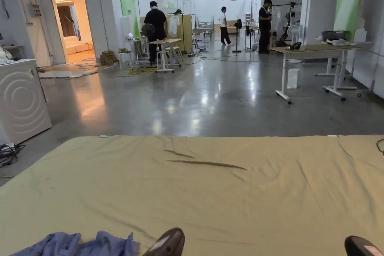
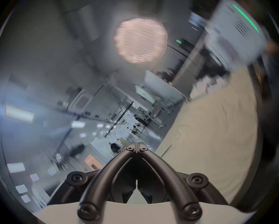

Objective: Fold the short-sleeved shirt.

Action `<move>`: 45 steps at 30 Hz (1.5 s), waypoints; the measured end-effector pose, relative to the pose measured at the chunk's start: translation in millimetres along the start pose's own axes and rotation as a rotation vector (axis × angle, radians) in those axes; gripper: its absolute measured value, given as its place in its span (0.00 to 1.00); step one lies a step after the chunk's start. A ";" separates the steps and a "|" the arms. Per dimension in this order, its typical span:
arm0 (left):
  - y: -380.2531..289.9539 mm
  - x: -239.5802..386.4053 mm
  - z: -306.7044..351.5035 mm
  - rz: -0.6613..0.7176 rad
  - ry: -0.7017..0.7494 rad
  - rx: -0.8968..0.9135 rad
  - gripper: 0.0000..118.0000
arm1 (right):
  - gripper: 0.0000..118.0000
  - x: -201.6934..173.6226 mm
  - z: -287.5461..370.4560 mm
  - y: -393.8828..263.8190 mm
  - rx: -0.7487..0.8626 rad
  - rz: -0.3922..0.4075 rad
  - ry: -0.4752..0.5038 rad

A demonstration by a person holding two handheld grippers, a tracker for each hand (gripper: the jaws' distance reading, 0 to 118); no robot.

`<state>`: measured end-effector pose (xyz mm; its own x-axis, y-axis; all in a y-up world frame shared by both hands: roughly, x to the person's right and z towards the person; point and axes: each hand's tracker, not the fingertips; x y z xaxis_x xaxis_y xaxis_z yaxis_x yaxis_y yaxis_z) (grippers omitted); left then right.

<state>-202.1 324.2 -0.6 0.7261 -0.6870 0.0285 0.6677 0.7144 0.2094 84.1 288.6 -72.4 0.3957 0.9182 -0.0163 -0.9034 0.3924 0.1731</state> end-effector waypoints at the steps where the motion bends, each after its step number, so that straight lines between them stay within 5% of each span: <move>1: 2.5 -4.3 0.5 0.055 0.033 0.007 0.00 | 0.00 4.8 1.0 3.4 0.005 -0.064 -0.005; 10: 3.6 -26.6 -3.1 0.227 0.100 -0.061 0.01 | 0.00 13.5 5.7 -0.5 -0.077 -0.440 0.014; 13: -6.2 -29.1 -7.7 0.409 0.158 -0.133 0.01 | 0.00 26.0 1.6 -10.8 -0.109 -0.786 0.089; 15: -19.2 -38.1 -5.9 0.733 0.137 -0.101 0.01 | 0.00 35.1 -4.3 -26.1 -0.122 -1.156 0.174; 17: -26.6 -41.4 -6.7 0.849 0.157 -0.130 0.01 | 0.00 37.6 -6.0 -29.7 -0.153 -1.306 0.142; 28: -45.3 -62.2 -7.1 0.803 0.134 -0.228 0.01 | 0.00 35.5 -4.8 -23.3 -0.154 -1.219 0.115; 34: -103.3 -120.7 -13.4 0.892 0.154 -0.474 0.03 | 0.00 19.7 -1.9 -19.0 -0.168 -1.151 0.174; 36: -132.8 -138.4 -20.2 0.886 0.189 -0.547 0.19 | 0.00 12.0 -6.3 -19.3 -0.185 -1.149 0.207; 38: -163.4 -152.1 -33.4 0.898 0.205 -0.627 0.50 | 0.00 3.2 -12.0 -18.4 -0.212 -1.151 0.245; 43: -243.9 -156.4 -79.8 0.885 0.187 -0.836 0.87 | 0.00 -12.2 -23.8 -21.9 -0.272 -1.150 0.297; 45: -283.0 -150.3 -99.7 0.921 0.170 -0.921 0.91 | 0.00 -17.2 -30.5 -28.9 -0.306 -1.162 0.319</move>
<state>-483.8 238.6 -161.6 0.9393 0.0749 -0.3348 -0.2628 0.7843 -0.5619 98.4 263.0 -107.1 0.9673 -0.0262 -0.2521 -0.0631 0.9384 -0.3397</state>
